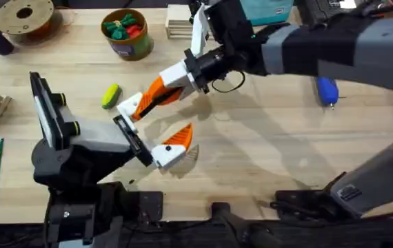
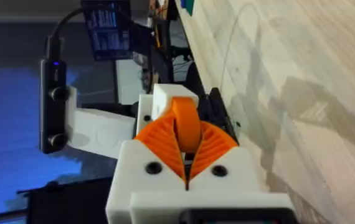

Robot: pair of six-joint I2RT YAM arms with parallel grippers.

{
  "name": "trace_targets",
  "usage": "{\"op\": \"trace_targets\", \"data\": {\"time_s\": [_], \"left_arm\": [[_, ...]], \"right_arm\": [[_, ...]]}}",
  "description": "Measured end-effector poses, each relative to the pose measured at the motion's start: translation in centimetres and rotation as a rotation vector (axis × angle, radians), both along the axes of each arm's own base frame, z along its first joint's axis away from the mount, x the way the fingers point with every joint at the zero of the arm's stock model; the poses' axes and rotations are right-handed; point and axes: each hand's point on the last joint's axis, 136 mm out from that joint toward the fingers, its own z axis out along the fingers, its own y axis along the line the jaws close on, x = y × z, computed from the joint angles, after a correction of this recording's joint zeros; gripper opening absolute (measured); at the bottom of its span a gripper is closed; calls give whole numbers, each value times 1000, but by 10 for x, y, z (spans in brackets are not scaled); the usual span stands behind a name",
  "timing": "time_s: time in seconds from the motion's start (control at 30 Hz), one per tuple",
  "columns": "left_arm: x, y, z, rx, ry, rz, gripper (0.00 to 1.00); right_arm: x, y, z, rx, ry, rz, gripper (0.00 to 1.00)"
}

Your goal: Pick up the gripper from the table and insert it into the empty holder that is missing its gripper. Then pick up a screw, insert it into the mounting hole, and use the screwdriver to tighten it. Finally, clean up the table by picking up the vegetable and placing it into the bucket.

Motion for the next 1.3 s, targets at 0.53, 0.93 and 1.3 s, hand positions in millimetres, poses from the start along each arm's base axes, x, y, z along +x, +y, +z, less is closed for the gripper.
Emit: {"op": "trace_targets", "data": {"time_s": [0.53, 0.93, 1.3], "left_arm": [[4, 3, -2, -8, 22, 27, 986], [12, 11, -2, -7, 24, 87, 985], [14, 13, -2, -5, 23, 107, 987]], "right_arm": [[0, 6, -9, 101, -24, -181, 7], [-2, 19, -8, 90, -51, -224, 7], [0, 23, -8, 88, -63, -248, 7]]}}
